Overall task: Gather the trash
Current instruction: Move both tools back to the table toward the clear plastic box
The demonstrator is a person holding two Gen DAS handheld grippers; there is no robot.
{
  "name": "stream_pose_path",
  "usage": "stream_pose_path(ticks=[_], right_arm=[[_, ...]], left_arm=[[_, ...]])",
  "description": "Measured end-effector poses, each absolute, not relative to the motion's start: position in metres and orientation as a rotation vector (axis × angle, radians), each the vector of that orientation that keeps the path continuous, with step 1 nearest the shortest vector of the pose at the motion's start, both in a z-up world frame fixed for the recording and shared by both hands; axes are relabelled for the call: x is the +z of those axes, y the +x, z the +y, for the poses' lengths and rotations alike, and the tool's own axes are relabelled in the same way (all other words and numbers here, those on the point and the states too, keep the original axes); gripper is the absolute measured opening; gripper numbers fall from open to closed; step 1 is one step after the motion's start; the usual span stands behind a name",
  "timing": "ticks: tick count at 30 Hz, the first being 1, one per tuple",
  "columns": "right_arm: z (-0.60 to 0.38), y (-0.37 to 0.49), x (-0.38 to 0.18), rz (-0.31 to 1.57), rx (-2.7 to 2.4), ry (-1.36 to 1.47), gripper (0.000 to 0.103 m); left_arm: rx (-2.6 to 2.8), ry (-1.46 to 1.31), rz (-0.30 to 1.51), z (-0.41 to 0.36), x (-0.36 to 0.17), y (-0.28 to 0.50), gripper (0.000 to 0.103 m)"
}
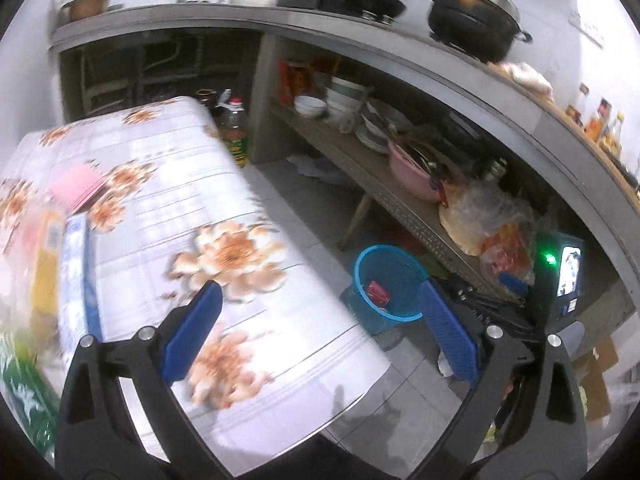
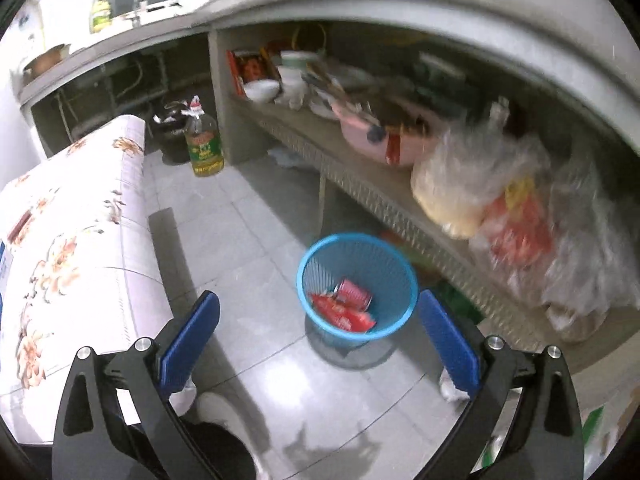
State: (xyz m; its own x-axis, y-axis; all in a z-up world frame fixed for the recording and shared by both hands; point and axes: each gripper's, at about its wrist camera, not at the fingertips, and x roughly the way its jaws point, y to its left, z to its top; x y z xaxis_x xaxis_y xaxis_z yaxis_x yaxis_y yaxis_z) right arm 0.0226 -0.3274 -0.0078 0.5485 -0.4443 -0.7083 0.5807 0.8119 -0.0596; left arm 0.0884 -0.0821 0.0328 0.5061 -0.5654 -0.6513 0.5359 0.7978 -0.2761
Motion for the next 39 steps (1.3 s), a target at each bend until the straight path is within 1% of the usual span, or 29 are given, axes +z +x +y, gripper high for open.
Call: stream_pose_path(ticks=[6,10,17,23,28,32,33,37,39], right_arm=[[-0.300,0.030,0.016,0.713,-0.485,0.161,0.097],[-0.281,0.036,0.031,0.667,-0.351,0.214,0.097],[-0.235,0.058,0.045,0.628,-0.140,0.294,0.097],[-0.190,0.084,0.049,0.680,0.050,0.330,0.097],[-0.158,0.107,0.045,0.742,0.220,0.388,0.097],[-0.124,0.125,0.037,0.825,0.359,0.413,0.096],[-0.113,0.130,0.034,0.849,0.382,0.410,0.096],[-0.082,0.151,0.020,0.938,0.432,0.393,0.086],[-0.069,0.160,0.014,0.978,0.452,0.384,0.085]], left_arm=[[-0.617,-0.116,0.821,-0.036,0.026,0.083,0.095],[-0.597,-0.162,0.805,-0.008,0.022,0.076,0.095],[-0.568,-0.219,0.700,0.058,0.029,0.058,0.095],[-0.395,-0.192,0.622,0.114,0.033,0.042,0.095],[-0.266,-0.236,0.645,0.152,0.021,0.044,0.095],[-0.232,-0.264,0.663,0.166,0.013,0.054,0.094],[-0.230,-0.264,0.665,0.166,0.011,0.056,0.094],[-0.254,-0.293,0.687,0.171,0.011,0.077,0.094],[-0.279,-0.308,0.723,0.171,0.012,0.094,0.094]])
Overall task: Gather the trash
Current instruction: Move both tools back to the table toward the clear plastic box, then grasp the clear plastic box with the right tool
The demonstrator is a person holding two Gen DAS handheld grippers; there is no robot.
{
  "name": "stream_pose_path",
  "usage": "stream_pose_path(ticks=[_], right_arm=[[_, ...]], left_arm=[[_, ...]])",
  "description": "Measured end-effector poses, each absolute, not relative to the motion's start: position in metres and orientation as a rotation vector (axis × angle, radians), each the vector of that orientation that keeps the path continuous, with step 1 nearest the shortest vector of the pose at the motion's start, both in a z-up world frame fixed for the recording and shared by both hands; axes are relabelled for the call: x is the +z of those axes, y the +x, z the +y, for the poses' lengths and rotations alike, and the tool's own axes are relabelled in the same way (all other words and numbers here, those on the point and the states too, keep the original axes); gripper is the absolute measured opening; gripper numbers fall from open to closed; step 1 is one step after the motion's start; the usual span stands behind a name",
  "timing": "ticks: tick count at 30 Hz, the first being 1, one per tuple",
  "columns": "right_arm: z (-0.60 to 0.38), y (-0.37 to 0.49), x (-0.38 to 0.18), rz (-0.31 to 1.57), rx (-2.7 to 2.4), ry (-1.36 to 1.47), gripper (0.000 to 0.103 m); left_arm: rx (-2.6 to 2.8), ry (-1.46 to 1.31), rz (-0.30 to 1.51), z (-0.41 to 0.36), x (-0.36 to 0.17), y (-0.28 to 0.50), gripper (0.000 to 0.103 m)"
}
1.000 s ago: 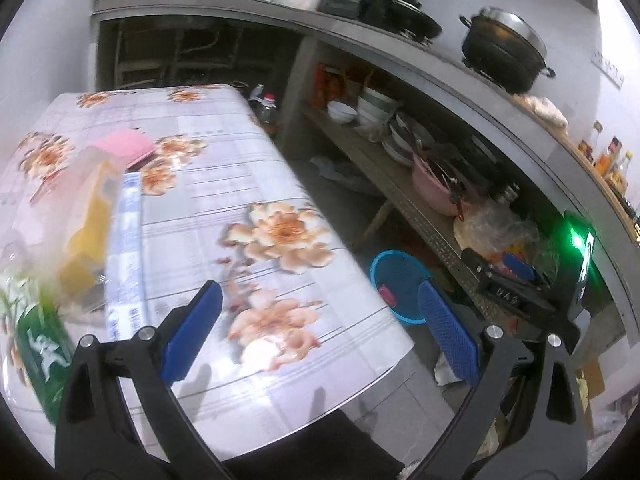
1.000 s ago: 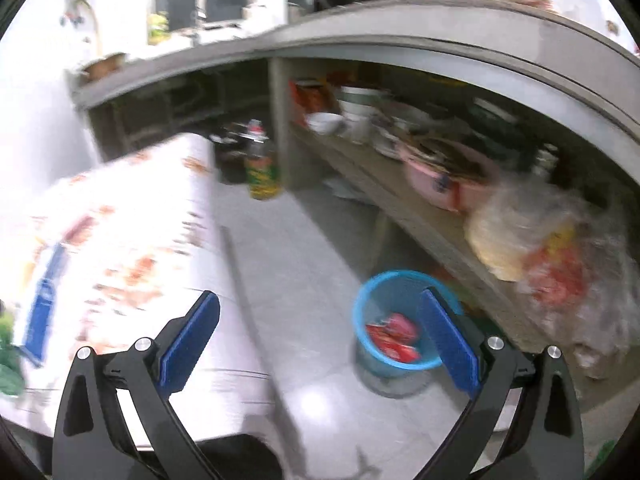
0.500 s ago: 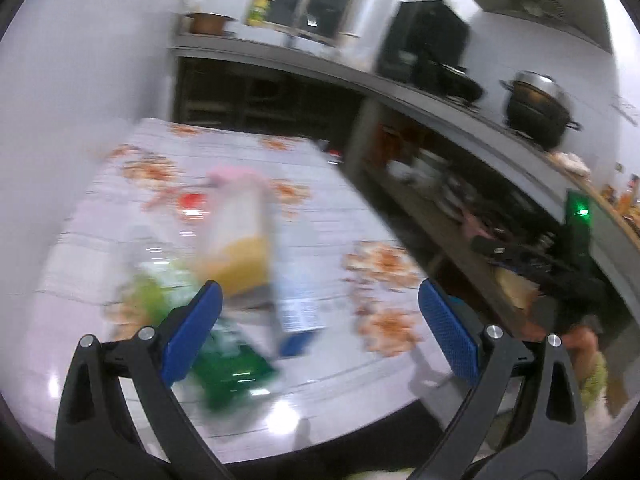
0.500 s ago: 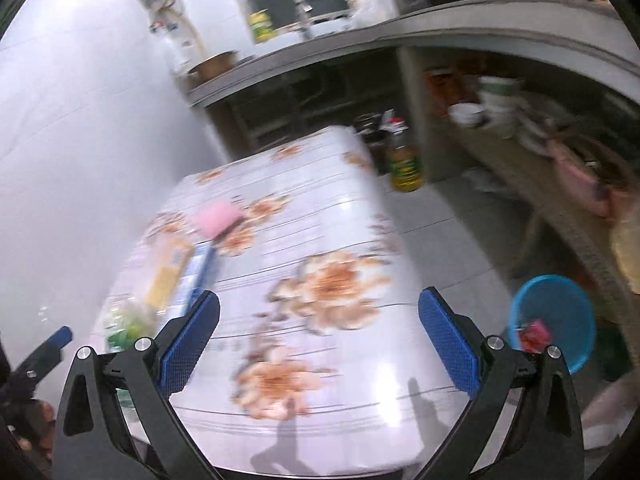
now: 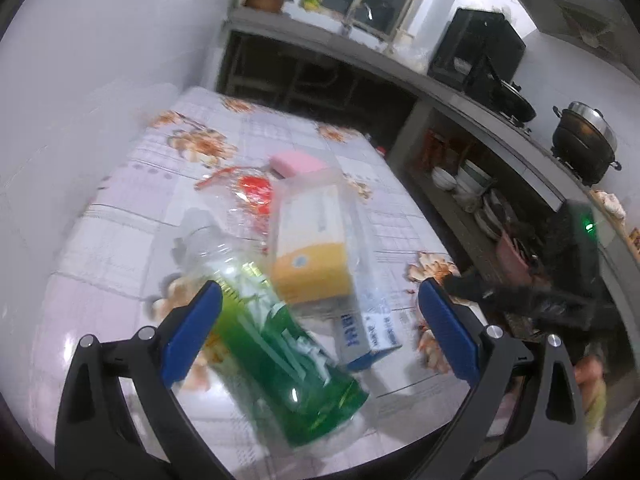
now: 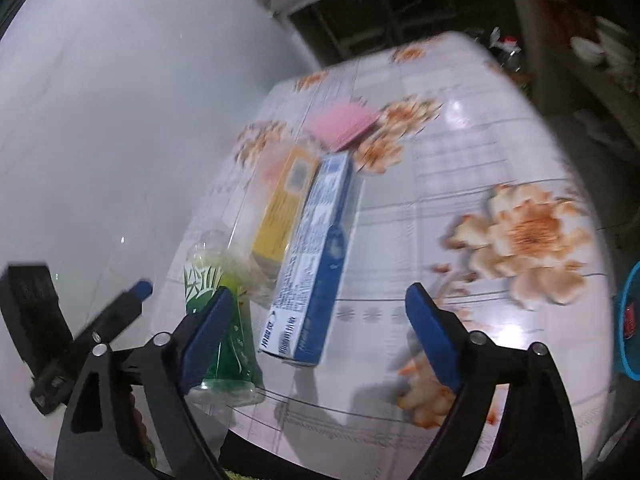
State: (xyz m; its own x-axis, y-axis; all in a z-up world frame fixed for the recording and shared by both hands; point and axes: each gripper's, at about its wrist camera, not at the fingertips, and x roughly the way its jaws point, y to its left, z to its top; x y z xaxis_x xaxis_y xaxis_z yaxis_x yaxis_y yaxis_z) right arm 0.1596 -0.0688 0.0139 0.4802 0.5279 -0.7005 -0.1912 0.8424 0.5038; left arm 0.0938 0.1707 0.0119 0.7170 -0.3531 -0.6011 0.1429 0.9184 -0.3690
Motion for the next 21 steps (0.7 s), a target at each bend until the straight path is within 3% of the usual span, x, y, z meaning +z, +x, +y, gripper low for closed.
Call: stream_pose_path(ticks=[15,21], right_arm=[[-0.021,0.182,-0.014,1.107,0.561,0.301,0.070],[-0.017,0.187,-0.027,1.145,0.563,0.285,0.055]], left_arm=[[-0.346,-0.257,0.940,0.143,0.006,0.200,0.094],[-0.298,-0.208,1.036,0.138,-0.010,0.241,0.094]])
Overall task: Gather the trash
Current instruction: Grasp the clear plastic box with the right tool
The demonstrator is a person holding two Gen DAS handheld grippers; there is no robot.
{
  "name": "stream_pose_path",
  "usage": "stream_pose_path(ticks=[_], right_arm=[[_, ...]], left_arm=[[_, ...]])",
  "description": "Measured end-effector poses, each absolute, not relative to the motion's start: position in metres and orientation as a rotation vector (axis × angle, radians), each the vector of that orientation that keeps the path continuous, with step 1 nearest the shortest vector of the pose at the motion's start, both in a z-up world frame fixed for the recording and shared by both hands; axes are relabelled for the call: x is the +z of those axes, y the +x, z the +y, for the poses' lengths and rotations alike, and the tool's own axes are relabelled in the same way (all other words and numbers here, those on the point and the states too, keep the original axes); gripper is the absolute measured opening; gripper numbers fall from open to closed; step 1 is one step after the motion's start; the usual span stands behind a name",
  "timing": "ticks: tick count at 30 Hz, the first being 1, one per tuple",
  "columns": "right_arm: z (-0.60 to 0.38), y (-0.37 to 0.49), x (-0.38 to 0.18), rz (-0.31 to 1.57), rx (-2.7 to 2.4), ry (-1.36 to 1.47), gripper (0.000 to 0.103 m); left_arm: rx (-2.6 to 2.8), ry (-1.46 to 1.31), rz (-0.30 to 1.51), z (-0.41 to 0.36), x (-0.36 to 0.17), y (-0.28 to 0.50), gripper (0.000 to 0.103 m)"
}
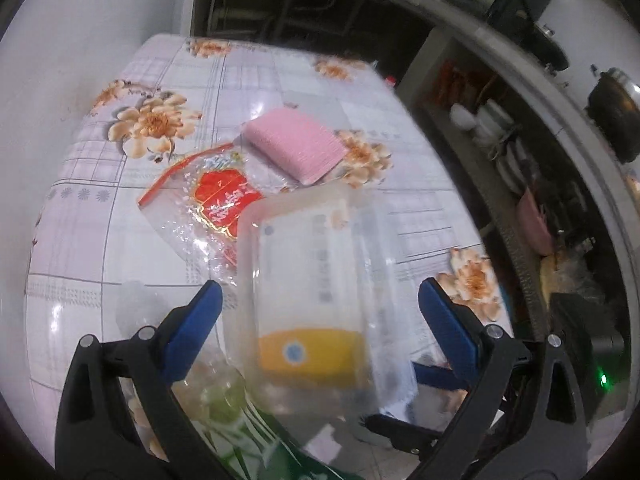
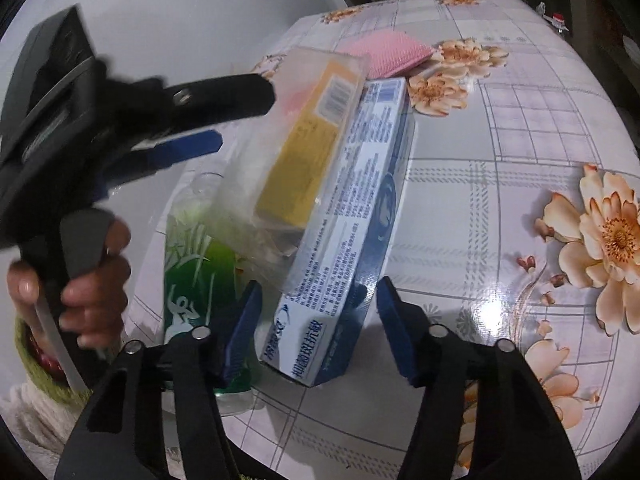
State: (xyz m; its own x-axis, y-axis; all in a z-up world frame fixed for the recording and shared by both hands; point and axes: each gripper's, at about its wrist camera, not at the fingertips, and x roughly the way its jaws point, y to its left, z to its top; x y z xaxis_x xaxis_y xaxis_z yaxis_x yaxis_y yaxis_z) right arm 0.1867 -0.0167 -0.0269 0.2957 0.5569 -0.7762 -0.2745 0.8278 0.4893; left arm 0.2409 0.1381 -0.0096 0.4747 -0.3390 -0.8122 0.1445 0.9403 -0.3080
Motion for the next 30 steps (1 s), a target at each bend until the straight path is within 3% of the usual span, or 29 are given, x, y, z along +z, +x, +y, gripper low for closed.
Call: stream_pose_path(ticks=[5,24,27,30], right_arm=[[-0.026,0.188,-0.032,1.148,0.574,0.324,0.046],[-0.124,0.172,-0.039,1.097,0.408,0.521,0.040],[-0.138,0.170,-0.039,1.096,0.387,0.538,0.042],[-0.146,0.171,-0.037,1.086,0.364,0.523,0.057]], left_arm=[[-0.286,-0.207,1.085,0.138,-0.018,0.254,0.094],[-0.344,-0.193,1.134,0.095,-0.026,0.262,0.094],[-0.356,-0.218,1.115,0.096,-0.022,0.260,0.094],[-0.375,-0.239,1.082,0.097,-0.015,0.255,0.094]])
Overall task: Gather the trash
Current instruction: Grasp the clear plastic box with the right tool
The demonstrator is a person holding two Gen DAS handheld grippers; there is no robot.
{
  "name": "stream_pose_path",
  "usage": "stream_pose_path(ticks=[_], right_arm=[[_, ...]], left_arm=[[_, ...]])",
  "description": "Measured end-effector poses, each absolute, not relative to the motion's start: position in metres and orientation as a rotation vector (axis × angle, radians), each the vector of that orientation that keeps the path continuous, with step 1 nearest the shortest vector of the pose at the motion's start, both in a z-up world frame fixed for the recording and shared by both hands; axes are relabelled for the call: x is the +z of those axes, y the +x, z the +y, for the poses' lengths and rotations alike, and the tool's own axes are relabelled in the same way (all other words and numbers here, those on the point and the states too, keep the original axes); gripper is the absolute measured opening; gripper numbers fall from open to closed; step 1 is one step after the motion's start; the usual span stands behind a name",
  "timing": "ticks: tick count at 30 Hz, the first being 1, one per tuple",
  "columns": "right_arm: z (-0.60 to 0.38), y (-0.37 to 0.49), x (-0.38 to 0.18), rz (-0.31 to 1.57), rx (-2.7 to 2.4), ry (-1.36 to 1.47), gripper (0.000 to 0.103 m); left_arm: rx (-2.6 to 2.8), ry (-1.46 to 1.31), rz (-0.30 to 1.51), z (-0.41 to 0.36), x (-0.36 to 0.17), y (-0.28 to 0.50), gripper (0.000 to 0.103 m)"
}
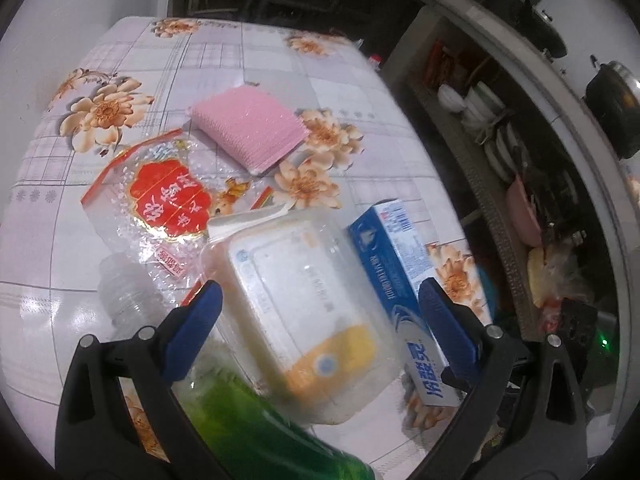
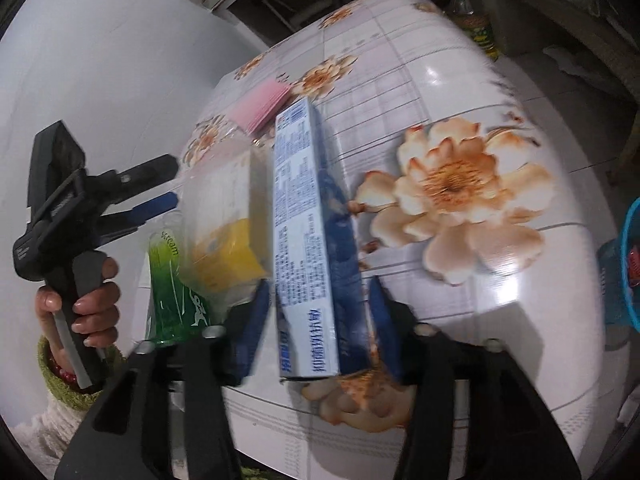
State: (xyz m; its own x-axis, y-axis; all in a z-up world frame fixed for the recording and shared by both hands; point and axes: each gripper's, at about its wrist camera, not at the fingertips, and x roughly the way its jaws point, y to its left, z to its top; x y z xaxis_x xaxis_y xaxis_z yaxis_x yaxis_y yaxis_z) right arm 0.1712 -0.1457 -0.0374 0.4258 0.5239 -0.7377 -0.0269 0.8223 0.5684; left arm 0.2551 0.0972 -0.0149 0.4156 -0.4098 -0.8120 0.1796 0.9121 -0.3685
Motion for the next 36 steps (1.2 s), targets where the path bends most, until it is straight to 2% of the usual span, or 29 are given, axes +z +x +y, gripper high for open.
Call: stream_pose_path(ticks=[4,11,19,22,28,36], right_arm=[[-0.154,0.170,-0.029,1.055,0.326,0.481,0.067],[-0.154,0.177,-0.004,0.999,0.313,0.420,0.069],[-0.062,0.214,0.037,0.980,0.479,0.186,0.082],[-0.027,0.231,0.035,1.010,0.489,0.056,0.086],[0.011,0.251,0.015,1.098,0.458,-0.094,0.087],[0.029,0.269,-0.013,1.189,0.424,-0.124,0.089]], left_arm=[[-0.384,-0.268,1.023,0.104,-0.005,0.244,0.094],[-0.359,-0.303,0.932,0.127,0.005,0.221,0.094],[-0.250,-0.339,0.890,0.163,0.000,0.203,0.094],[-0.205,-0.342,0.878,0.176,-0.002,0.198,0.094],[-0.127,-0.369,0.865,0.202,-0.011,0.193,0.094],[-0.098,-0.393,0.866,0.218,-0.018,0.197,0.094]])
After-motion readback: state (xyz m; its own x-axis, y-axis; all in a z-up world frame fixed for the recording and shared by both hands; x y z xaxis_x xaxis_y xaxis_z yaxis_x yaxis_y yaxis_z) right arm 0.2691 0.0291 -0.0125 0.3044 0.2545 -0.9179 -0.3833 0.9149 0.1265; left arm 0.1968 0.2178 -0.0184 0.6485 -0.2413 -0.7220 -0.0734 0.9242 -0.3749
